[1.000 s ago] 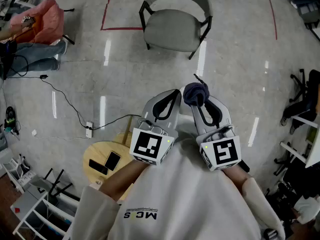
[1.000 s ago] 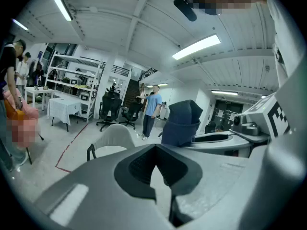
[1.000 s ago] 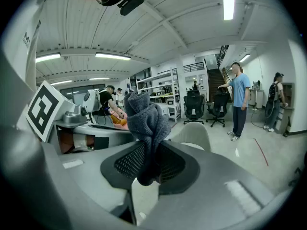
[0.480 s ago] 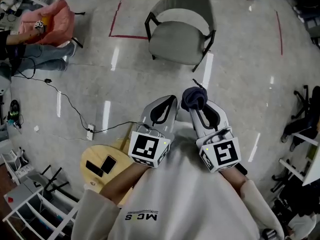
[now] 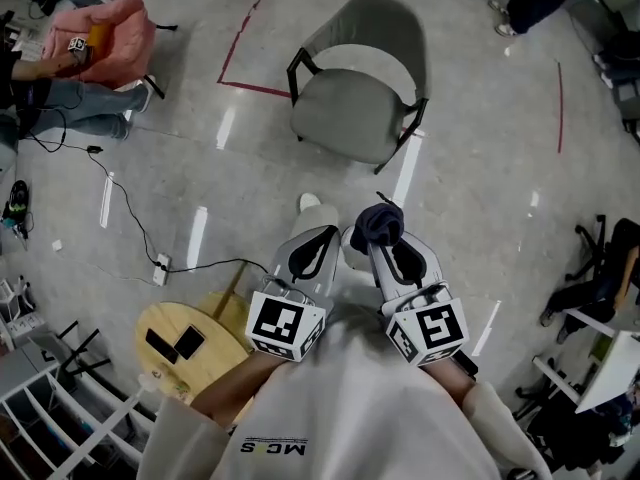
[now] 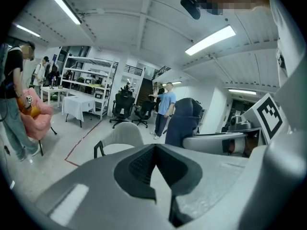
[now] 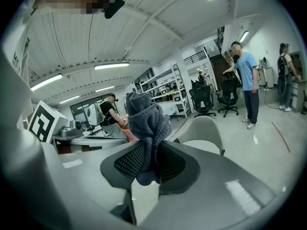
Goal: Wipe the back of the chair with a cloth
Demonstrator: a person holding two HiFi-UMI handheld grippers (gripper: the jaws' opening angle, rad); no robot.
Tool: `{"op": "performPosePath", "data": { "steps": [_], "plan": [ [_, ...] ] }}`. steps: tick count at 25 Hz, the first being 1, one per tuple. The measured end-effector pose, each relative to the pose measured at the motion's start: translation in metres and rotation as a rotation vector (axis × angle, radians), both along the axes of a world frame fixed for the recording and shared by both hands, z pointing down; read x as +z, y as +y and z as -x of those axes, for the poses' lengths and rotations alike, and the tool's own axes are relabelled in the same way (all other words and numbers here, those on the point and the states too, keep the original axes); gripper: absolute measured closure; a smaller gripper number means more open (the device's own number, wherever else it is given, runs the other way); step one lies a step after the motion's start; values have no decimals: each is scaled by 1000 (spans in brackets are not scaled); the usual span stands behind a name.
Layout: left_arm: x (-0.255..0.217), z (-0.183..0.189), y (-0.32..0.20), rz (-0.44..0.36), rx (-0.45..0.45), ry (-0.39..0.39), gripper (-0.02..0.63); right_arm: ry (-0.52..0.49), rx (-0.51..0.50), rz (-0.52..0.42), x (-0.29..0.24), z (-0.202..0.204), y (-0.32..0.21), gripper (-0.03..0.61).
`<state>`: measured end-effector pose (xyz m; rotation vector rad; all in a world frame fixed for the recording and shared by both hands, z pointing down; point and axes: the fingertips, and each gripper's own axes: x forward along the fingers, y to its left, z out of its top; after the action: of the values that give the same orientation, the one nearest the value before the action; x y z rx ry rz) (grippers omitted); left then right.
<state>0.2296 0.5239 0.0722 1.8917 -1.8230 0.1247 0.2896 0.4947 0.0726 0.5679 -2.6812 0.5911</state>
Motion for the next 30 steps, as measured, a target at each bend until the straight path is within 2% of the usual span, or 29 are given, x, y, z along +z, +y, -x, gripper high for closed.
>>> {"op": "performPosePath", "data": {
  "steps": [6,10,19,23,28,30],
  "plan": [
    [18,40,-36,16,-39,53,614,44,-47,16,16,38,-35,479],
    [22,74,-75,11,-39,63,614,61,-43,15,18,70,-72,479],
    [27,191,-164,24,-12,95,614,81,-104,25,17,193,-157,479],
    [32,228,-186,35,31,99,614,97,-61,60,26,234,-194,479],
    [45,253,-211,39,84,121,614,120,33,108,41,259,-228,479],
    [53,261,-221,44,93,138,614,140,39,102,46,267,-234,479]
  ]
}}
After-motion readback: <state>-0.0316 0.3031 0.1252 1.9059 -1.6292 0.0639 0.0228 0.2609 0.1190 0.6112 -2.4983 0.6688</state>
